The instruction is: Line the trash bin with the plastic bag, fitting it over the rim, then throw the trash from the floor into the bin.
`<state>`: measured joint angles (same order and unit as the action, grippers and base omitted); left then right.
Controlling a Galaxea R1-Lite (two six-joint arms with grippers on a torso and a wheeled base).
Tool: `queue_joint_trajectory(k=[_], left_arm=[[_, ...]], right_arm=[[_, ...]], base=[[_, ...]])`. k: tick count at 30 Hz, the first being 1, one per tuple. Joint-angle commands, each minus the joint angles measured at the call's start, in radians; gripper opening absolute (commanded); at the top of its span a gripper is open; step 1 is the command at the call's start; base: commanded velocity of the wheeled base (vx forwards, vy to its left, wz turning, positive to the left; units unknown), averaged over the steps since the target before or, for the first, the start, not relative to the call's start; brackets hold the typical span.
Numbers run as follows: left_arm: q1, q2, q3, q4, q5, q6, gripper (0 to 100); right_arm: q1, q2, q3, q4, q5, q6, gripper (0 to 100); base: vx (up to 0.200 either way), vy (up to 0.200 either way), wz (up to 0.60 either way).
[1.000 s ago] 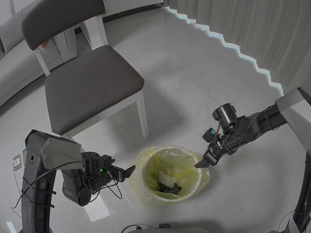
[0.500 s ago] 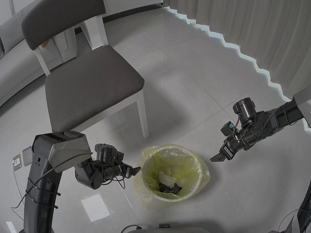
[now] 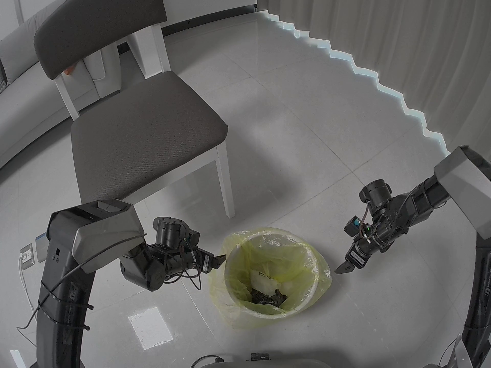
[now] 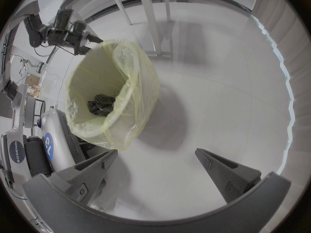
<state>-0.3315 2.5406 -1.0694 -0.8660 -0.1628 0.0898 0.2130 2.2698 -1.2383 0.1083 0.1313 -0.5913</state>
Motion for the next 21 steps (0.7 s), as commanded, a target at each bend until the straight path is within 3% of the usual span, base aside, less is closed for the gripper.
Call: queue_joint_trajectory(k=[1, 11, 14, 21], left_arm=[[-0.003, -0.068, 0.051, -0.025, 0.0, -0.004, 100], [0.002, -0.143, 0.123, -0.059, 0.0, -0.019, 100], [0.002, -0.166, 0.134, -0.088, 0.0, -0.028, 100], [0.015, -0.207, 0.161, -0.094, -0.003, -0.041, 100]], right_arm=[[0.017, 0.137, -0.081, 0.005, -0.016, -0.005, 100], [0.025, 0.28, -0.276, 0.08, -0.015, -0.024, 100], [0.025, 0.309, -0.362, 0.188, -0.015, -0.038, 100], [0.02, 0.301, -0.389, 0.215, -0.01, -0.035, 100]], base=[[0.0, 0.0, 0.0], [0.0, 0.0, 0.0], [0.0, 0.0, 0.0], [0.0, 0.0, 0.0]])
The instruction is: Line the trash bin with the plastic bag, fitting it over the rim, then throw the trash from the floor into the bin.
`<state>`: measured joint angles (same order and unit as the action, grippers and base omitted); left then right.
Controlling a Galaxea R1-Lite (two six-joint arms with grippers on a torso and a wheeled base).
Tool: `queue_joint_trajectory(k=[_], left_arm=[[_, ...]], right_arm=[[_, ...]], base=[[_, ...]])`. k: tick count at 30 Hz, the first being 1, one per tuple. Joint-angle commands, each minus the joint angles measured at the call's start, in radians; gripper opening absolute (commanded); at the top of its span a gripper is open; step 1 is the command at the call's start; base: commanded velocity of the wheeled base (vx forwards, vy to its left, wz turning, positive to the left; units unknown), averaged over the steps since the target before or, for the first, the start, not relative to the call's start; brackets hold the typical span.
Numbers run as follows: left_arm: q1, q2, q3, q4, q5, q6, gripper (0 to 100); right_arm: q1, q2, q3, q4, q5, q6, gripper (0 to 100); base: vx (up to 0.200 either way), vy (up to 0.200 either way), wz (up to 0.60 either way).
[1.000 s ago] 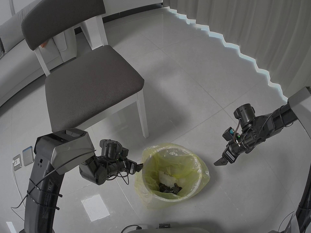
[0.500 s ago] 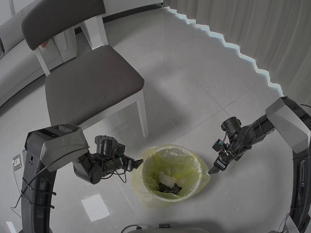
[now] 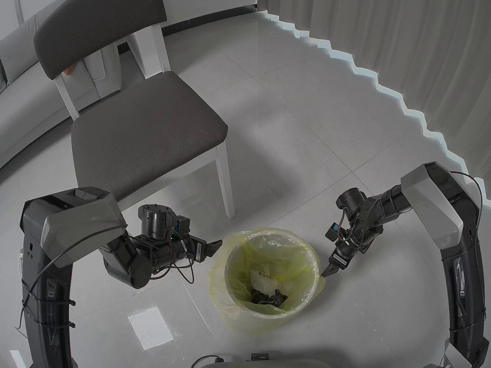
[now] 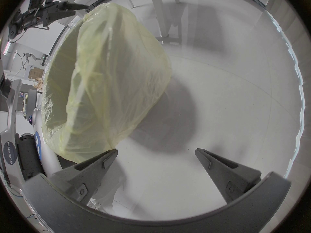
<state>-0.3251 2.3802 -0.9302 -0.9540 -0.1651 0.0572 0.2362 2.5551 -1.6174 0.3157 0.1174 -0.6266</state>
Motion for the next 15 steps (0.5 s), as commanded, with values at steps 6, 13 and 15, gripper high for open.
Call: queue_joint_trajectory(k=[6, 13, 15], left_arm=[[0.009, -0.188, 0.14, -0.08, -0.013, -0.132, 100], [-0.019, -0.524, 0.422, -0.115, -0.106, -0.142, 100], [-0.019, -0.572, 0.449, -0.114, -0.106, -0.142, 100]], right_arm=[[-0.066, -0.273, 0.183, -0.037, 0.002, -0.001, 100], [-0.155, -0.819, 0.468, -0.21, 0.011, 0.107, 100], [-0.155, -0.891, 0.502, -0.233, 0.011, 0.151, 100]], base=[[0.0, 0.0, 0.0], [0.0, 0.0, 0.0], [0.0, 0.0, 0.0]])
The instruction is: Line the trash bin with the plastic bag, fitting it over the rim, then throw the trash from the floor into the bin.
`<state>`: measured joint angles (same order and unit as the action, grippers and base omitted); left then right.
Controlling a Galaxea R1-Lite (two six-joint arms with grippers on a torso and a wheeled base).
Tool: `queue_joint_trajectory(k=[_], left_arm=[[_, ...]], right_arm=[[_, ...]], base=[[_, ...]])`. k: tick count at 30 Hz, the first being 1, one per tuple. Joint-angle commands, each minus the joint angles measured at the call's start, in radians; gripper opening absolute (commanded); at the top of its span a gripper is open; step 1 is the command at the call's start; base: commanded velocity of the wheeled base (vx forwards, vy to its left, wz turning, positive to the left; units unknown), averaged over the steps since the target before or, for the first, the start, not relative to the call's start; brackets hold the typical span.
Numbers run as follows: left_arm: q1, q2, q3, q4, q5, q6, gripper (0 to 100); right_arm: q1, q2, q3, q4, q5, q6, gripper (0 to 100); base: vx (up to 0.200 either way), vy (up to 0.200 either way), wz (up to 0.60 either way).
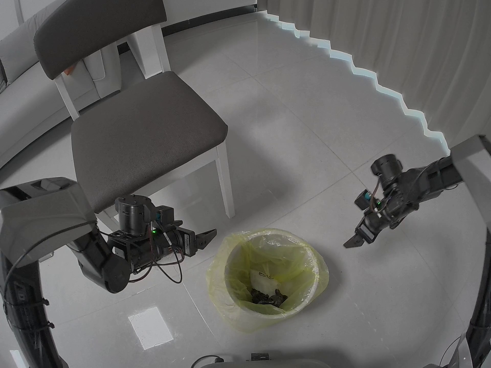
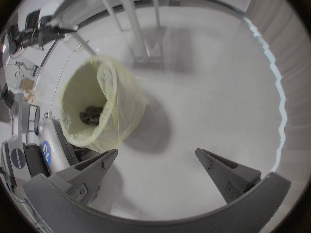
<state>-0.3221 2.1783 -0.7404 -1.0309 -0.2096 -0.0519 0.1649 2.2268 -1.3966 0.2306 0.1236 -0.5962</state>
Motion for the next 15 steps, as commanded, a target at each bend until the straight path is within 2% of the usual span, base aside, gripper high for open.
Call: queue_joint_trajectory(k=[1, 5, 6, 7, 9, 10, 11, 15], left_arm=[[-0.02, -0.446, 0.303, -0.04, -0.062, -0.032, 100], [-0.005, -0.629, 0.398, -0.04, -0.057, -0.039, 100], [-0.003, -0.635, 0.401, -0.04, -0.057, -0.039, 100], [0.021, -0.729, 0.431, -0.038, -0.057, -0.06, 100], [0.051, -0.827, 0.461, -0.028, -0.057, -0.095, 100], [0.051, -0.827, 0.461, -0.028, -0.057, -0.095, 100], [0.067, -0.937, 0.498, -0.014, -0.057, -0.128, 100], [0.103, -1.117, 0.562, 0.051, -0.057, -0.137, 100]], right_arm=[[-0.076, -0.681, 0.338, -0.18, 0.005, 0.196, 100], [-0.051, -0.909, 0.465, -0.269, -0.002, 0.309, 100], [-0.05, -0.917, 0.472, -0.275, -0.002, 0.314, 100], [-0.03, -1.004, 0.541, -0.344, -0.01, 0.386, 100], [-0.013, -1.089, 0.611, -0.416, -0.033, 0.447, 100], [-0.013, -1.089, 0.611, -0.416, -0.033, 0.447, 100], [-0.005, -1.191, 0.679, -0.479, -0.076, 0.495, 100], [-0.01, -1.394, 0.791, -0.481, -0.101, 0.526, 100]], base=[[0.0, 0.0, 0.0], [0.0, 0.0, 0.0], [0.0, 0.0, 0.0], [0.0, 0.0, 0.0], [0.0, 0.0, 0.0], [0.0, 0.0, 0.0], [0.0, 0.0, 0.0], [0.0, 0.0, 0.0]])
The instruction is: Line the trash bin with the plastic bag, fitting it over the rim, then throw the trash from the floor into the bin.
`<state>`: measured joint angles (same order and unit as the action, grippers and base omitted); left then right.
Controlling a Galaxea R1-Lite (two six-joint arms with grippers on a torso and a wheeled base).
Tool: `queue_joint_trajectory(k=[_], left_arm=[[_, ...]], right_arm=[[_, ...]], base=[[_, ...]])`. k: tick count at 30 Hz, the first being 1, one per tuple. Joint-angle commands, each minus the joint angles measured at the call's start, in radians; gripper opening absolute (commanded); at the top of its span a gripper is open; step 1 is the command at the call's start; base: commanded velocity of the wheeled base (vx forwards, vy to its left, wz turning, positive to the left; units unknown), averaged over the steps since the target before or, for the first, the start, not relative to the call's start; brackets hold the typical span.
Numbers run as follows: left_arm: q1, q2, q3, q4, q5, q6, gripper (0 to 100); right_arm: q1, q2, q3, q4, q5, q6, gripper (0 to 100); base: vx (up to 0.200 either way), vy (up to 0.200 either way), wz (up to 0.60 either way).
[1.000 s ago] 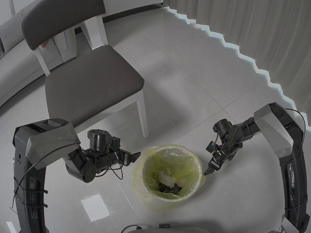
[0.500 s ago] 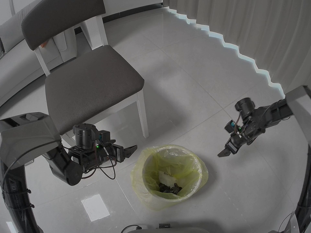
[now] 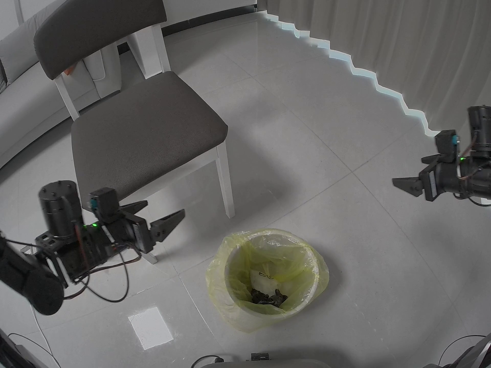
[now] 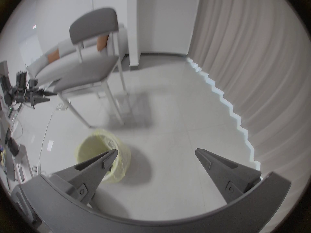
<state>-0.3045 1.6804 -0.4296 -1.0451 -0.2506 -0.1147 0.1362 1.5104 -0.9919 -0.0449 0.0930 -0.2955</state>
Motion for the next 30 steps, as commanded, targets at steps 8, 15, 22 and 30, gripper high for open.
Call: queue_joint_trajectory(k=[8, 15, 22, 30], left_arm=[[0.099, -1.07, 0.307, 0.427, -0.013, -0.074, 100], [0.168, -1.447, 0.273, 0.859, -0.024, -0.074, 100], [0.192, -1.585, 0.284, 1.008, 0.004, -0.077, 100], [0.191, -1.585, 0.388, 1.008, 0.074, -0.063, 100]], right_arm=[[-0.066, -1.052, 0.593, -0.135, 0.024, 0.291, 100], [-0.152, -1.342, 0.644, 0.026, 0.226, 0.404, 100], [-0.158, -1.463, 0.65, 0.132, 0.275, 0.426, 100], [-0.135, -1.504, 0.745, 0.234, 0.271, 0.426, 100]], base=[[0.0, 0.0, 0.0], [0.0, 0.0, 0.0], [0.0, 0.0, 0.0], [0.0, 0.0, 0.0]])
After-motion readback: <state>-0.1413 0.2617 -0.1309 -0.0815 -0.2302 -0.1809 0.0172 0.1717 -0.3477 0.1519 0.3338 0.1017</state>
